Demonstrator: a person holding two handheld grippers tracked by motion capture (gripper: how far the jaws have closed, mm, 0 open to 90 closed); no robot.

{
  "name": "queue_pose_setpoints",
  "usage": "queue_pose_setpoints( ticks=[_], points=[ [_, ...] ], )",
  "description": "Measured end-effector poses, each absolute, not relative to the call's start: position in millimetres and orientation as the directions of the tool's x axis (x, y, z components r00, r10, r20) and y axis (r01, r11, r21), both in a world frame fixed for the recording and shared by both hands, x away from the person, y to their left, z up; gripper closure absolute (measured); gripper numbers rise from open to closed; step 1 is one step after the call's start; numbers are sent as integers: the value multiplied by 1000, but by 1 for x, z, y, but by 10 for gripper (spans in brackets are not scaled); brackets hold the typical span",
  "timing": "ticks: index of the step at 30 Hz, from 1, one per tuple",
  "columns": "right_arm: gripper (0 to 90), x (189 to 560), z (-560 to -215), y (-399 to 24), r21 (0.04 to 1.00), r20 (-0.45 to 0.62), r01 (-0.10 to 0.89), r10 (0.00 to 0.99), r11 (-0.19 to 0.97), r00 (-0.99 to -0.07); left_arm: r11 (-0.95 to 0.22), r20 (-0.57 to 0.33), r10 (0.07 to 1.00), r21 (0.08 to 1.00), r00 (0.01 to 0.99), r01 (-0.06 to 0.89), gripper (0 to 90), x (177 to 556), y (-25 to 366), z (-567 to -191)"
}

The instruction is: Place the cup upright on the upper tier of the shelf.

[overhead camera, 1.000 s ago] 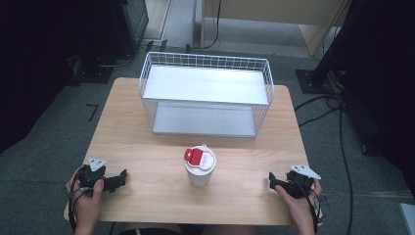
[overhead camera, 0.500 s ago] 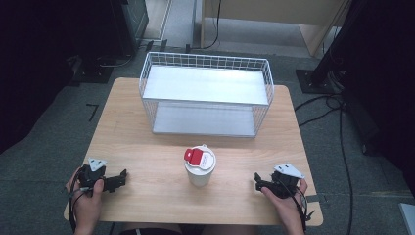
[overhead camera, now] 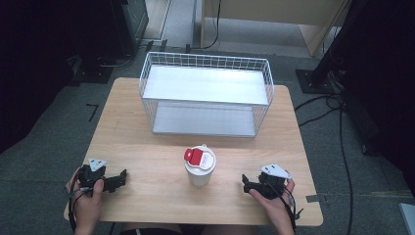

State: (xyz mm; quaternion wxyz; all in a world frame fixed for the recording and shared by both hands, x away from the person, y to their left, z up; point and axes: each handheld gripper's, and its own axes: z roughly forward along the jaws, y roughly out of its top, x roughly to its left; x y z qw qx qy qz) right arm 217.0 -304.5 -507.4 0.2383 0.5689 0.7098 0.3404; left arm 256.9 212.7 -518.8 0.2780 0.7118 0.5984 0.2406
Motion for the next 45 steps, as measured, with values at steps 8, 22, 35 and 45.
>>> queue_pose_setpoints(
  ticks=[8,22,35,45],
  points=[
    [53,216,-508,-292,754,55,642,960,139,-273,-130,10,986,684,168,718,0,257,213,-519],
    [53,213,-507,-275,758,83,635,943,151,-323,-129,10,986,684,168,718,0,257,213,-519],
    [53,208,-506,-249,761,98,623,917,181,-386,-130,10,986,684,168,718,0,257,213,-519],
    [53,209,-509,-227,762,126,615,884,204,-450,-129,10,986,684,168,718,0,257,213,-519]
  ],
)
